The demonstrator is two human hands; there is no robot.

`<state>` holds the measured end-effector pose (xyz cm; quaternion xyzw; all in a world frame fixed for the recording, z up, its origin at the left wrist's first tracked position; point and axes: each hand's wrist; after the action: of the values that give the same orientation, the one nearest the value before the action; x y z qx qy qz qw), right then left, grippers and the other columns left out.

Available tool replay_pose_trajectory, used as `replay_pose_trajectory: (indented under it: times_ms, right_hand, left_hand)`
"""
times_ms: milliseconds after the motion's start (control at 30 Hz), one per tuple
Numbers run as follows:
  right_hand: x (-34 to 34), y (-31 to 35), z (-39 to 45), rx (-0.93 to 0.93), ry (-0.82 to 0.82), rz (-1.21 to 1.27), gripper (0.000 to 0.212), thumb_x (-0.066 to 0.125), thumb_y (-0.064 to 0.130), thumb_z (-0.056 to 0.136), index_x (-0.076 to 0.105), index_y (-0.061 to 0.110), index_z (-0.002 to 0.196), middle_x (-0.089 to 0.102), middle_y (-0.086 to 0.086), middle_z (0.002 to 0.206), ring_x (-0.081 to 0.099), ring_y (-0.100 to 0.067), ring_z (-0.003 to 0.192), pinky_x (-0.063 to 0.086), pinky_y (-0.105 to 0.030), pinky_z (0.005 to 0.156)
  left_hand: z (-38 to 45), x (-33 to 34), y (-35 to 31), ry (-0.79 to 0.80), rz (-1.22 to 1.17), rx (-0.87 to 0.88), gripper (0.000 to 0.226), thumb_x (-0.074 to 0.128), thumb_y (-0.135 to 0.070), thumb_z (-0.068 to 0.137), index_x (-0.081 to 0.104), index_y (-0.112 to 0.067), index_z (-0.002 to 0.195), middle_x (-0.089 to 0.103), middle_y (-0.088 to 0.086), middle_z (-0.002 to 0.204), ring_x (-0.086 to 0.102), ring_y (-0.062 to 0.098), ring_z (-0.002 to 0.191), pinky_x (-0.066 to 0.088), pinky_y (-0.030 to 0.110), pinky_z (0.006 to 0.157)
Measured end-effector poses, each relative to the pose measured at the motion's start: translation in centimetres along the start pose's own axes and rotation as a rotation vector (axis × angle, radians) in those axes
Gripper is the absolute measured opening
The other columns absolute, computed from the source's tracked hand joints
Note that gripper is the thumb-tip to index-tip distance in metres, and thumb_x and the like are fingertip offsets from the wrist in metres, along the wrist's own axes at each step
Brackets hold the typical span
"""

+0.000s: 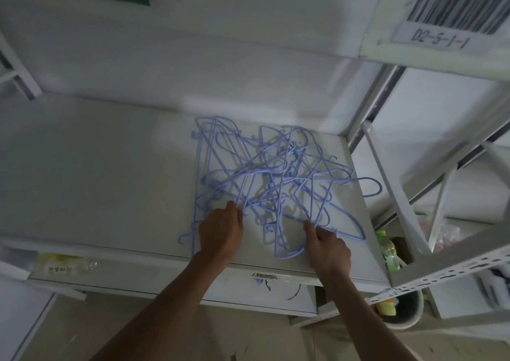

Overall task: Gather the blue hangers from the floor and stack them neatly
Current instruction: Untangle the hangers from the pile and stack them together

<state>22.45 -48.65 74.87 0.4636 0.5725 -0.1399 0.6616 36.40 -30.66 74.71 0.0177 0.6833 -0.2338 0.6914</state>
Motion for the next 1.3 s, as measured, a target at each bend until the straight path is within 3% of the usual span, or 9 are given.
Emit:
replay_pose_trajectory:
  times_ms: [267,367,467,533,633,800,1033,1133,1300]
  right_hand:
    - [-2.0,0.8,-0.1,0.100,0.097,0.232,0.066,0.038,0.074,0.095,0.068,0.016,0.086,0.065,-0.008,0.082,0.061,-0.031,0.084,0.042,-0.037,0.074]
    - [-3.9,2.1,-1.2,0.172,-0.143,0.525,0.065,0.056,0.067,0.091,0.052,0.006,0.070,0.051,-0.004,0.063,0.050,-0.024,0.063,0.041,-0.037,0.062]
    - [-5.3,6.1,-3.5,0.016,-0.315,0.655,0.050,0.065,0.047,0.092,0.046,0.008,0.070,0.042,0.004,0.056,0.040,-0.015,0.054,0.038,-0.035,0.057]
    - [-5.6,10.5,-5.5,-0.129,-0.150,0.726,0.035,0.069,0.036,0.093,0.049,0.016,0.072,0.050,0.007,0.057,0.047,-0.010,0.055,0.040,-0.034,0.059]
    - [-5.0,16.5,-8.9,-0.257,0.330,0.833,0.017,0.066,0.037,0.097,0.062,0.021,0.094,0.065,0.001,0.074,0.055,-0.014,0.061,0.042,-0.030,0.061]
    - [-3.7,20.2,-13.0,-0.205,0.759,1.004,0.028,0.054,0.036,0.105,0.062,0.012,0.116,0.073,-0.003,0.091,0.055,-0.014,0.051,0.034,-0.025,0.047]
    - [-2.3,19.1,-15.2,-0.241,0.858,1.117,0.030,0.050,0.026,0.108,0.064,0.003,0.122,0.067,-0.010,0.081,0.041,-0.015,0.048,0.028,-0.026,0.049]
    - [-2.8,19.2,-15.9,-0.264,0.887,1.047,0.029,0.047,0.020,0.109,0.064,-0.001,0.121,0.067,-0.010,0.078,0.046,-0.016,0.047,0.030,-0.025,0.048]
    - [-4.5,20.0,-16.9,-0.298,0.914,0.933,0.028,0.043,0.019,0.110,0.065,0.005,0.122,0.069,-0.010,0.084,0.049,-0.014,0.051,0.036,-0.022,0.048]
  left_hand:
    - [-0.6,-3.7,0.3,-0.096,-0.113,-0.057,0.038,0.037,-0.043,0.105,0.062,-0.015,0.105,0.073,0.017,0.093,0.069,0.040,0.094,0.053,0.043,0.073]
    - [-1.1,-7.4,1.7,-0.142,-0.155,-0.095,0.037,0.039,-0.043,0.104,0.061,-0.014,0.097,0.073,0.018,0.093,0.067,0.042,0.091,0.052,0.043,0.072]
    - [-3.3,-10.9,2.7,-0.214,-0.292,-0.081,0.036,0.043,-0.039,0.105,0.048,-0.016,0.077,0.069,0.020,0.081,0.065,0.045,0.080,0.053,0.047,0.066]
    - [-5.9,-12.5,3.1,-0.253,-0.337,-0.116,0.038,0.042,-0.039,0.104,0.041,-0.018,0.073,0.065,0.019,0.072,0.063,0.044,0.072,0.053,0.049,0.063]
    - [-11.2,-13.5,3.5,-0.292,-0.448,-0.171,0.044,0.038,-0.045,0.103,0.042,-0.017,0.070,0.058,0.010,0.058,0.062,0.039,0.060,0.052,0.047,0.056]
    - [-18.3,-13.2,4.3,-0.249,-0.657,-0.171,0.044,0.035,-0.053,0.097,0.052,-0.021,0.072,0.056,0.004,0.046,0.060,0.021,0.041,0.050,0.039,0.043]
    - [-21.3,-13.3,6.3,-0.099,-0.852,-0.215,0.035,0.042,-0.050,0.097,0.065,-0.024,0.087,0.062,0.004,0.054,0.057,0.015,0.041,0.050,0.034,0.046]
    - [-21.0,-14.2,6.5,-0.050,-0.984,-0.277,0.013,0.050,-0.028,0.090,0.062,-0.030,0.096,0.065,0.004,0.061,0.057,0.013,0.045,0.046,0.029,0.047]
    - [-17.2,-16.7,7.5,0.051,-1.209,-0.344,0.014,0.057,-0.015,0.091,0.062,-0.002,0.086,0.072,0.010,0.064,0.065,0.021,0.051,0.049,0.029,0.050]
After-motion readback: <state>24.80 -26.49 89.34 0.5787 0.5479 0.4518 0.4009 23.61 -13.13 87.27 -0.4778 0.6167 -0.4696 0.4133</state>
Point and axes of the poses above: each hand's wrist, its own z-axis towards the middle knuckle, its own x-axis out of the palm, y = z × x
